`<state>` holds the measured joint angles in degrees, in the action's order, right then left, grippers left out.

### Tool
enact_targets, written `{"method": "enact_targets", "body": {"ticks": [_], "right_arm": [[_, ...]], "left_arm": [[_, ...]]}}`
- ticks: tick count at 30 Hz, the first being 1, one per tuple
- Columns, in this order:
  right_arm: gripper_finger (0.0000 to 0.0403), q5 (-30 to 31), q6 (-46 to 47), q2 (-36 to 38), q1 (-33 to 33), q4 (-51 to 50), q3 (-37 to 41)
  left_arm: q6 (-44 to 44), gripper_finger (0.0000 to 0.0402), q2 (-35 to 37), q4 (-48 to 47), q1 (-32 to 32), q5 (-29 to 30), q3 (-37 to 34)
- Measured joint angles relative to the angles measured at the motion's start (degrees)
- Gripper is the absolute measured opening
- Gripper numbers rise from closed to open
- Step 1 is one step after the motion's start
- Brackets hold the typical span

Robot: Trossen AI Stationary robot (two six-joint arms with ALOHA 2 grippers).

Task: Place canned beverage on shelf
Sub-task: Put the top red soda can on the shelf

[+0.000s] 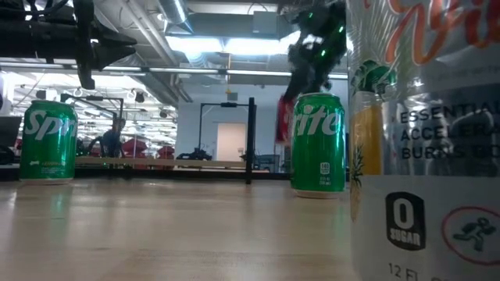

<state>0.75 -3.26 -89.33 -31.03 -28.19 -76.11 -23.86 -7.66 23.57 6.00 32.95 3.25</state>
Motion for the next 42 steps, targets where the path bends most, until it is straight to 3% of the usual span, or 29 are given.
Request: {"method": "enact_targets", "body": {"ticks": [10,21,31,42], "right_arm": [[0.0249,2.7,-0.2,-0.3,2.3,-3.6,-19.4],[0.0249,-0.6,0.0,-17.2,4.9,-4.5,-38.4],[0.0249,-1.8,1.0,-30.5,5.1,-8.2,-40.8],[0.0249,-4.4,2.0,-34.9,5.2,-10.0,-40.9]], "left_arm": [[-1.1,0.0076,0.0,0.0,0.0,0.6,0.0],[-1.3,0.0076,0.0,-0.2,0.0,0.1,0.0],[-1.3,0.0076,0.0,-0.2,0.0,0.0,0.0],[-1.3,0.0076,0.0,-0.2,0.0,-0.7,0.0]]}}
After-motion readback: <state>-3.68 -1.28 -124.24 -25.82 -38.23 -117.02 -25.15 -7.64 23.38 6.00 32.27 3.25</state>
